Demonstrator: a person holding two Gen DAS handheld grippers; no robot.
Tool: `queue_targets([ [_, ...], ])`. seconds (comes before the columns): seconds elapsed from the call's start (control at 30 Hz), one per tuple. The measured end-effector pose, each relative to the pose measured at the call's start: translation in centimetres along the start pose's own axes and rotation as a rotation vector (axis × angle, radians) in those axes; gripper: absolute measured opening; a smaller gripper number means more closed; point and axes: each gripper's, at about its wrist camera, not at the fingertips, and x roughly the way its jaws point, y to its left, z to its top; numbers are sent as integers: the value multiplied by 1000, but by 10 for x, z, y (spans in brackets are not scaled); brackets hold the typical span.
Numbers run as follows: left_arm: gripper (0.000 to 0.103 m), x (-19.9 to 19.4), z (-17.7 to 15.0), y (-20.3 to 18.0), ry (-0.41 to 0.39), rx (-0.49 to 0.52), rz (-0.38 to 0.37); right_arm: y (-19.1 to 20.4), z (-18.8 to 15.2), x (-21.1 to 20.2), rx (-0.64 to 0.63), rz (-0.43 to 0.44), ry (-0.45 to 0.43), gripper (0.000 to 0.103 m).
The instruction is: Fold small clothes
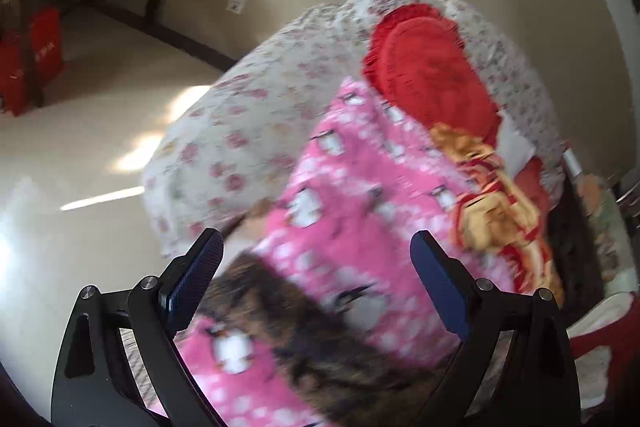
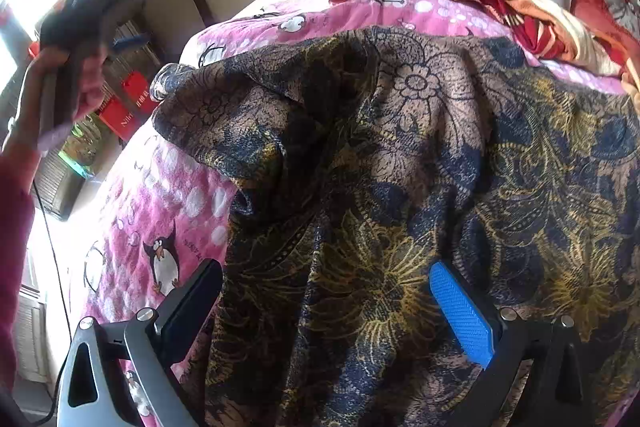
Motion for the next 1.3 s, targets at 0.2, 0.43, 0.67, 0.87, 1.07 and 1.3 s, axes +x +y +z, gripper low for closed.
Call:
queue_targets([
  [0.2, 95, 21, -38, 59, 82, -80, 119, 7, -2, 8, -22, 19, 13, 103],
  [0.43, 52, 61, -40, 42, 162, -130, 62, 19, -1, 13, -35, 29, 22, 103],
  [0.67, 15, -10, -32, -12, 90, 18, 58, 5, -10, -18, -17, 31, -51, 103],
  [0.87, 15, -118, -18, -81, -24, 94, 22, -22, -17, -39, 80, 53, -106, 103],
  [1.07, 15, -167, -56, -190, -19, 280, -54, -60, -35, -73, 136, 44, -163, 103],
  [1.3, 15, -148, -125, -325, 76, 454, -223, -116, -53, -110, 221, -36, -203, 103],
])
